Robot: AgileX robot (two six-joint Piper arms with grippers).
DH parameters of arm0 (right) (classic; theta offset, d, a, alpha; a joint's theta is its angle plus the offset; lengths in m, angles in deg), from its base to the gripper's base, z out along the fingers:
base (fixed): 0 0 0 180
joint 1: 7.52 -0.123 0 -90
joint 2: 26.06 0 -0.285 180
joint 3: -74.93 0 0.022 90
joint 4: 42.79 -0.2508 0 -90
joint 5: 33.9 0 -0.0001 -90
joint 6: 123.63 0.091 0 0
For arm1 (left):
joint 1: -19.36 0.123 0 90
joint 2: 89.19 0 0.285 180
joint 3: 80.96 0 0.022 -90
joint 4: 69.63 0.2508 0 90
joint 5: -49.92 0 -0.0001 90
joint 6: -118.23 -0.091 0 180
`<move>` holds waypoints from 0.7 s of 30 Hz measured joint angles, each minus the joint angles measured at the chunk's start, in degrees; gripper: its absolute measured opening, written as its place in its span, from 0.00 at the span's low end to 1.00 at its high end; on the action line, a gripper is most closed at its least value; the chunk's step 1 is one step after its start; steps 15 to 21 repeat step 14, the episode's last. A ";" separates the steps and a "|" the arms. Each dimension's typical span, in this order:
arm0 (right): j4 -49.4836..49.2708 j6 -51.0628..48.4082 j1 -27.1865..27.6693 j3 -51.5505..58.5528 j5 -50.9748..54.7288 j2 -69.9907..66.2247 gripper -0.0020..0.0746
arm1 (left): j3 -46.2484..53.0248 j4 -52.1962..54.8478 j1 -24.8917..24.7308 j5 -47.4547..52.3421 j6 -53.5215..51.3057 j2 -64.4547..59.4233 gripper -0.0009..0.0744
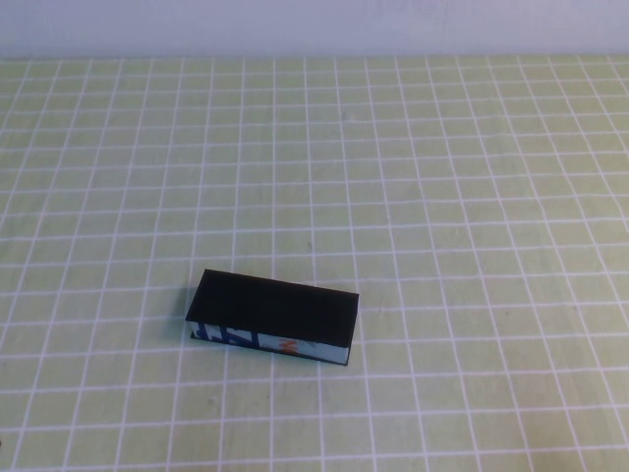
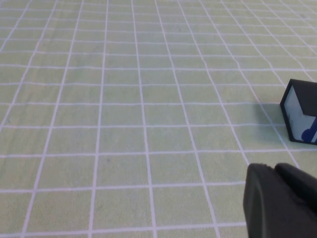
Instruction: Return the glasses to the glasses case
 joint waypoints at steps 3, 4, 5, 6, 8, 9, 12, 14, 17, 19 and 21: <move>6.05 5.31 0.00 0.00 0.00 0.00 0.00 | 0.00 0.00 0.00 0.00 0.00 0.00 0.01; 8.59 7.83 0.00 0.00 0.00 0.00 0.00 | 0.00 0.00 0.00 0.00 0.00 0.00 0.01; 11.73 11.08 0.00 0.00 0.00 0.00 0.00 | 0.00 0.00 0.00 0.00 0.00 0.00 0.01; 14.53 14.05 0.00 0.00 0.00 0.00 0.00 | 0.00 0.00 0.00 0.00 0.00 0.00 0.01; 17.87 17.98 0.00 0.00 0.00 0.00 0.00 | 0.00 0.00 0.00 0.00 0.00 0.00 0.01; 18.75 18.97 0.00 0.00 0.00 0.00 0.00 | 0.00 0.00 0.00 0.00 0.00 0.00 0.01; 19.52 20.21 0.00 0.00 0.00 0.00 0.00 | 0.00 0.00 0.00 0.00 0.00 0.00 0.01; 19.60 20.49 0.00 0.00 0.00 0.00 0.00 | 0.00 0.00 0.00 0.00 0.00 0.00 0.01; 19.60 20.49 0.00 0.00 0.00 0.00 0.00 | 0.00 0.00 0.00 0.00 0.00 0.00 0.01; 19.60 20.49 0.00 0.00 0.00 0.00 0.00 | 0.00 0.00 0.00 0.00 0.00 0.00 0.01; 19.60 20.49 0.00 0.00 0.00 0.00 0.00 | 0.00 0.00 0.00 0.00 0.00 0.00 0.01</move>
